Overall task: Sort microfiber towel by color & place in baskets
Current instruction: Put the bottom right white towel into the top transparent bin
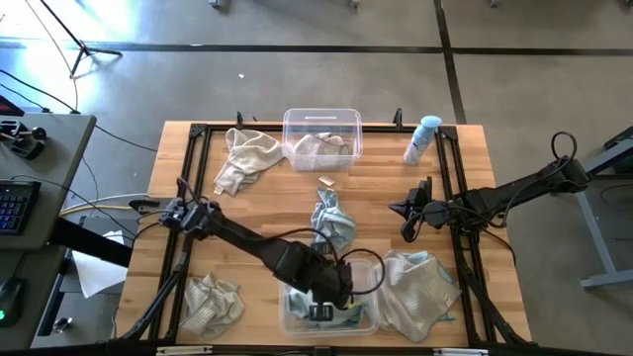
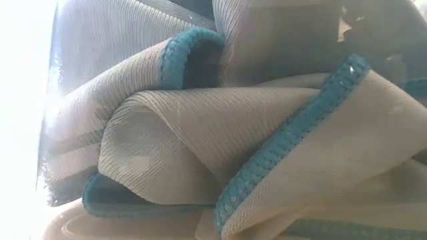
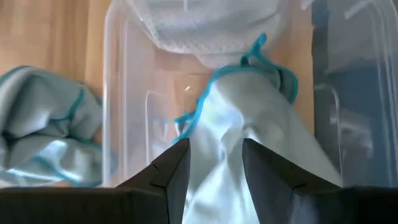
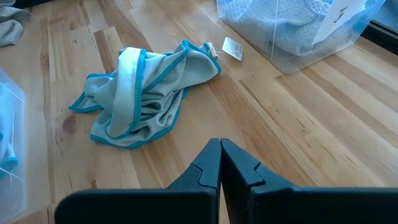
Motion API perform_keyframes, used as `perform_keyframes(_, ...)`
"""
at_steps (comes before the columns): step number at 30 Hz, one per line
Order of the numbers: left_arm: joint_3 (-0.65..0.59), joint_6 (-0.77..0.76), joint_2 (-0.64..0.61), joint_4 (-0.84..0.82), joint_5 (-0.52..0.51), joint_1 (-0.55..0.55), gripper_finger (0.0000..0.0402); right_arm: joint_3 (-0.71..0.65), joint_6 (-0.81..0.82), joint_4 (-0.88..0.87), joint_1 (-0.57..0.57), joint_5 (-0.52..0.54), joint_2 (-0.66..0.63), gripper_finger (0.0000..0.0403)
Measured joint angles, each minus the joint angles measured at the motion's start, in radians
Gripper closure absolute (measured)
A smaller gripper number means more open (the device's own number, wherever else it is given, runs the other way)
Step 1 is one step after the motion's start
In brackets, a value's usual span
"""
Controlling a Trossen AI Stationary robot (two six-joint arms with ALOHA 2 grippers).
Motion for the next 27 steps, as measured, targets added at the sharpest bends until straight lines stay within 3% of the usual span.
perform_keyframes(4,0.000,0.028,-0.026,-0.094,-0.030,-0.008,0.0268,0.000,0.016,0.000,0.000,0.000,0.000,0.0403)
perform_keyframes(9,0.000,0.084,-0.026,-0.176,-0.152,-0.022,0.0268,0.000,0.023,0.000,0.000,0.000,0.000,0.0403)
perform_keyframes(17,-0.056,0.077,-0.064,-0.239,-0.241,-0.022,0.0268,0.000,0.060,0.000,0.000,0.000,0.000,0.0403)
perform_keyframes(22,-0.219,0.012,-0.197,-0.220,-0.300,-0.021,0.0268,0.000,0.020,-0.007,0.000,-0.002,0.000,0.0403)
perform_keyframes(27,-0.477,-0.057,-0.428,-0.094,-0.348,-0.025,0.0268,0.000,0.011,0.004,0.000,-0.007,0.000,0.0403)
